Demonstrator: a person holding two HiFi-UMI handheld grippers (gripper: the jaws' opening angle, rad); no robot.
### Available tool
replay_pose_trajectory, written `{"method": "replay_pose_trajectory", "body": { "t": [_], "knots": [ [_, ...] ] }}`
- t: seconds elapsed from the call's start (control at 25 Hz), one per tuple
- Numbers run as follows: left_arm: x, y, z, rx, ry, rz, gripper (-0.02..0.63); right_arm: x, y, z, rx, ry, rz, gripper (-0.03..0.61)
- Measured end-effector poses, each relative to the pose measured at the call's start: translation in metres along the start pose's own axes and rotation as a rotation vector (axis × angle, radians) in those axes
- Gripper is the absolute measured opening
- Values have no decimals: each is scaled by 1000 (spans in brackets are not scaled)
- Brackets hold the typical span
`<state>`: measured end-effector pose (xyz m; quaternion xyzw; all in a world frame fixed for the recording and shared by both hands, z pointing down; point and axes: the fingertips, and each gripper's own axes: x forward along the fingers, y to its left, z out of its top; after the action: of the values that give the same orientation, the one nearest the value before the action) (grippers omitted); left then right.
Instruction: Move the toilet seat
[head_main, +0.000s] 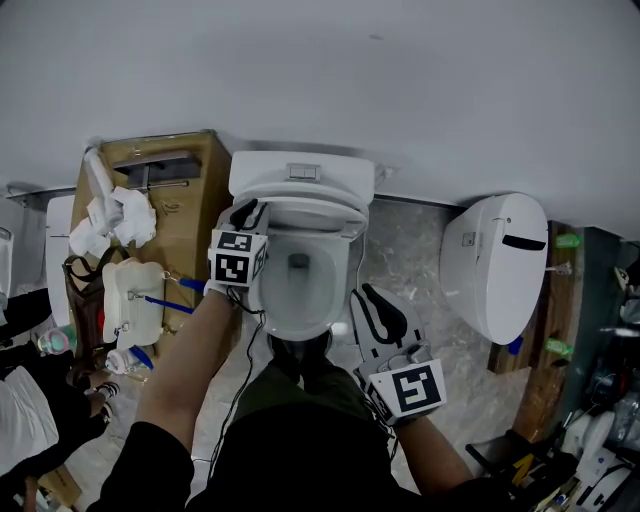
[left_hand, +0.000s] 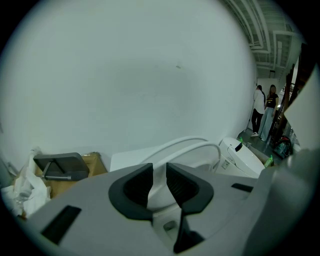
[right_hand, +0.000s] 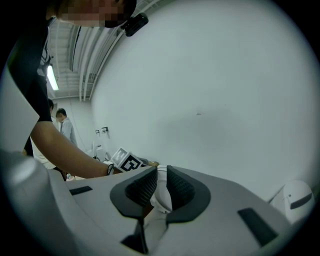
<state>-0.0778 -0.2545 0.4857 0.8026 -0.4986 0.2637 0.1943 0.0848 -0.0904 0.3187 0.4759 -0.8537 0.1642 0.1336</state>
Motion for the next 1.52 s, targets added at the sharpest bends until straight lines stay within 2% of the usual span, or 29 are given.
{"method": "replay_pose_trajectory", "body": {
  "t": [0.52, 1.08, 1.36, 1.52],
  "knots": [
    [8, 6, 5, 4, 0, 3, 94, -1, 3, -3, 7, 2, 0, 77],
    [15, 8, 11, -29, 1, 6, 94, -2, 2, -2, 18, 16, -19, 78],
    [17, 10, 11, -24, -5, 3, 94, -2, 8, -1, 24, 22, -17, 78],
    [15, 8, 12, 5, 2, 13, 94, -3, 10, -1, 25, 22, -14, 77]
  ]
}}
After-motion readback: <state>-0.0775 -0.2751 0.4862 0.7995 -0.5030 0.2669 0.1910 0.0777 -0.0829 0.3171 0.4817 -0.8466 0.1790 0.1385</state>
